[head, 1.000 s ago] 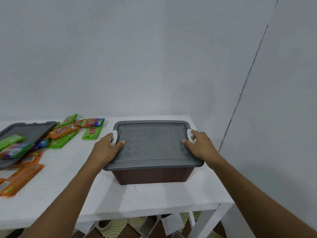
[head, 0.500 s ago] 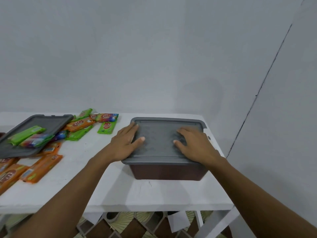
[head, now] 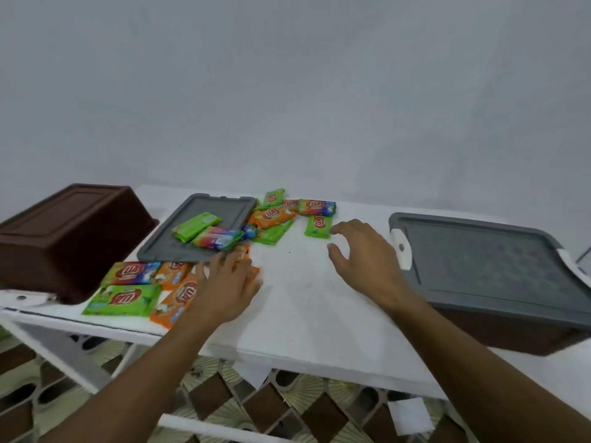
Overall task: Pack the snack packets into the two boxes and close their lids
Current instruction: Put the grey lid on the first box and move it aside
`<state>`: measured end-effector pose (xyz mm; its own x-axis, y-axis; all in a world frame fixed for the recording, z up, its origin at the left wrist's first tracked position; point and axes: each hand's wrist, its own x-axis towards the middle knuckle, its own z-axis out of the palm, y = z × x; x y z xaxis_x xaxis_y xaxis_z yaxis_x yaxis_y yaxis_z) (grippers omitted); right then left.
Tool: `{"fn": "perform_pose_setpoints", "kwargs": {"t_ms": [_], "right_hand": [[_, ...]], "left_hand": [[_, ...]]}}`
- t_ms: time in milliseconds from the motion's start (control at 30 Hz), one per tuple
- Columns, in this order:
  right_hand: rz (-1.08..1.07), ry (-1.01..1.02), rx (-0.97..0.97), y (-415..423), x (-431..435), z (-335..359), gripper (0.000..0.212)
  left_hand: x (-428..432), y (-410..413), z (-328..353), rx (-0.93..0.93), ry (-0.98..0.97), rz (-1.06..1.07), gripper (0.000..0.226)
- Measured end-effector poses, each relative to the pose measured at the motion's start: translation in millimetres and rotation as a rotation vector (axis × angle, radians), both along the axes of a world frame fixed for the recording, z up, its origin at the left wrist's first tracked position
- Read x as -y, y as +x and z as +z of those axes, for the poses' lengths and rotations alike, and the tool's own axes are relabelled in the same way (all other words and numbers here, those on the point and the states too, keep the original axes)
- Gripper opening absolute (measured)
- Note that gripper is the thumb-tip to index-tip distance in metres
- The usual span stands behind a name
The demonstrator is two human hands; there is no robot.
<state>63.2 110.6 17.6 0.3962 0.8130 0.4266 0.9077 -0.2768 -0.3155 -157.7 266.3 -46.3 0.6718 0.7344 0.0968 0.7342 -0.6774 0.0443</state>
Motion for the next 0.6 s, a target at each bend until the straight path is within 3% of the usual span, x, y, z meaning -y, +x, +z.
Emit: {"fn": "perform_pose_setpoints", "kwargs": {"t_ms": [100, 200, 300, 400, 467, 600], "right_hand": [[0.006, -0.099, -0.065, -40.5, -41.1, -34.4, 0.036], [-0.005, -0.274, -0.173, -78.0, -65.9, -83.1, 0.042], [-0.075, -0.273, -0.141, -102.8, -73.3, -110.7, 0.051], [-0.114, -0.263, -0.112, -117.6, -83.2, -110.6, 0.053], [-0.056, -0.253, -0.143, -130.5, -96.0, -106.3, 0.053], [0.227, -0.313, -0.145, -155.7, -115.3, -101.1, 0.056]], "left_hand": [[-25.7, -41.2, -15.7, -0.078, 0.07, -0.189, 0.072], [-48.1, -73.7, -17.4, -0.035, 0.069, -0.272, 0.068], [-73.7, -105.3, -16.3, 0.075, 0.081, -0.045, 0.069], [-98.9, -138.8, -24.7, -0.01, -0.044, 0.227, 0.077], [-105.5, -150.5, -32.2, -0.101, -0.113, 0.272, 0.082], [-103.5, -147.4, -37.2, -0.09, -0.092, 0.23, 0.082]]}}
